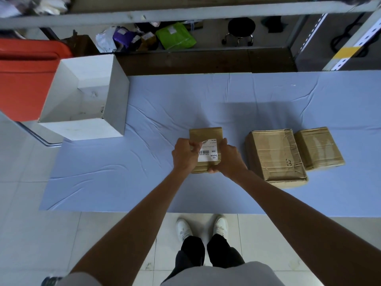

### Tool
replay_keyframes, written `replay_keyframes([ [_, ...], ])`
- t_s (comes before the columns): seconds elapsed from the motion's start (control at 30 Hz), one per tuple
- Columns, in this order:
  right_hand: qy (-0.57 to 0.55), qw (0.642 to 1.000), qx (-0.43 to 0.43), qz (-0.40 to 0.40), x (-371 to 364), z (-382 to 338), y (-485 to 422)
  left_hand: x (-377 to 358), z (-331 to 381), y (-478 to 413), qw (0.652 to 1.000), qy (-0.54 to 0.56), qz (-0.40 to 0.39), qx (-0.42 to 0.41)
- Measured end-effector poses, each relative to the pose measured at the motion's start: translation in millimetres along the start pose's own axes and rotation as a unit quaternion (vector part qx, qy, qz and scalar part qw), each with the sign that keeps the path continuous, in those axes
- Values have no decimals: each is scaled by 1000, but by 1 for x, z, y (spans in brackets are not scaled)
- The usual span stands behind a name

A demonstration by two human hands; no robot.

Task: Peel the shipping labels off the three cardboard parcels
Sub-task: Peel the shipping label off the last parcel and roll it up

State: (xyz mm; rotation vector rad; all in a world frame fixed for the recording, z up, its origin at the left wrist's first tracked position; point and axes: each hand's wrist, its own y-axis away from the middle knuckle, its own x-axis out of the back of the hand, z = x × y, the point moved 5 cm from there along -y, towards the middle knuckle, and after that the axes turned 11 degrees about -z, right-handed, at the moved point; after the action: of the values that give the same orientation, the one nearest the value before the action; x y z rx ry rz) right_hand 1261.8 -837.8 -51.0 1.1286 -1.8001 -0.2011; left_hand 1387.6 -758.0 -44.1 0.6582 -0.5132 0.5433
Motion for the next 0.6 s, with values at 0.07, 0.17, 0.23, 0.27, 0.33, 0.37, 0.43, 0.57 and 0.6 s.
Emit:
replay_keyframes([
  [0.07,1,1000,1,2,1,0,0,0,0,0,1000,2,3,0],
  [0.17,1,1000,4,3,1,-1,0,0,1,0,1000,3,7,0],
  [0.23,0,1000,4,0,1,-1,1,0,0,0,1000,8,5,5],
  [0.27,1,1000,4,-1,1,-1,1,0,0,0,1000,8,4,7],
  [0.33,2,1000,3,-1,2,-1,2,0,1,1,1000,6,3,8],
  [0.37,3,1000,2,-1,2,-1,2,0,1,1,1000,5,3,6],
  [0.43,3,1000,3,1,2,-2,3,0,2,2,1000,1,2,4],
  [0.57,2,1000,3,2,3,-3,4,0,2,2,1000,2,0,7],
  [0.6,1,1000,3,2,3,-3,4,0,3,2,1000,4,0,6],
])
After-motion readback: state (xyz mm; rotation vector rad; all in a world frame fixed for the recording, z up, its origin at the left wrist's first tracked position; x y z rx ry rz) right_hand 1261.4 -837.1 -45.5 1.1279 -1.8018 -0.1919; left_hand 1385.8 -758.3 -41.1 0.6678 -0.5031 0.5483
